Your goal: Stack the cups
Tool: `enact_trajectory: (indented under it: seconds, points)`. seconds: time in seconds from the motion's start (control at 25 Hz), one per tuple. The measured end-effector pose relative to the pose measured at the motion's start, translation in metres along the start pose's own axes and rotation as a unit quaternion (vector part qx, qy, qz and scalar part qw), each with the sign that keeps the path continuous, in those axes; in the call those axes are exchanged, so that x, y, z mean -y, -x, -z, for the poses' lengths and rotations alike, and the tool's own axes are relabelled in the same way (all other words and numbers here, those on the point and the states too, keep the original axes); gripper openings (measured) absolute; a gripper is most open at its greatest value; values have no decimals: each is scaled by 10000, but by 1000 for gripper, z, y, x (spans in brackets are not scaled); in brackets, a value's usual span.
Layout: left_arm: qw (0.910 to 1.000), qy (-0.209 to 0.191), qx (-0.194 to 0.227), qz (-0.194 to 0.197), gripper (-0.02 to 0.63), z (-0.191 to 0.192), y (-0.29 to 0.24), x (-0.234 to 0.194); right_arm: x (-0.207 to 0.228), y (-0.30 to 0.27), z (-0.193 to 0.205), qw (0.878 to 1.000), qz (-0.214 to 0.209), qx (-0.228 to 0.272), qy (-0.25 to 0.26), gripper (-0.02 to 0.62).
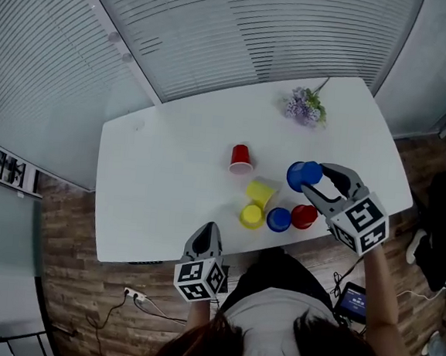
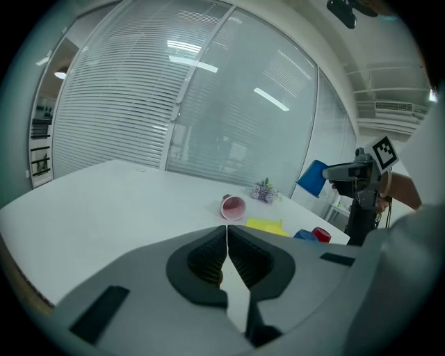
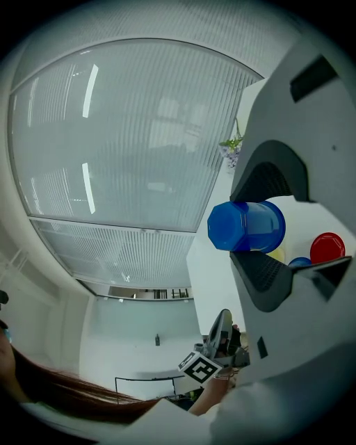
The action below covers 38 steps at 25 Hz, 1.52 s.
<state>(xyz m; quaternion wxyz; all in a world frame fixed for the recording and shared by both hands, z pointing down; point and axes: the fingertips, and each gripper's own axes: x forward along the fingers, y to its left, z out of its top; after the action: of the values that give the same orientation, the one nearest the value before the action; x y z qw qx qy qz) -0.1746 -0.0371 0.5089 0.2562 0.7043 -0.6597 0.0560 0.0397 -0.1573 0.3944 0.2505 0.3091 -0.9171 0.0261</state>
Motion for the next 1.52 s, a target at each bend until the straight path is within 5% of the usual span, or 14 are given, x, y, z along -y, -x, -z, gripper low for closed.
enact_trajectory:
  seconds: [0.32, 0.88, 1.52]
  points:
    - [9993, -152, 55, 323, 23, 2, 14, 20, -28, 24, 17, 9996, 149, -243, 67, 241]
    - [9985, -116, -84, 533, 23, 19, 33, 38, -68, 25, 43, 9962, -196, -776, 353, 241]
    - [9976, -132, -208, 651, 23, 23, 31, 49, -68, 20, 66, 9958, -223, -869, 177, 241]
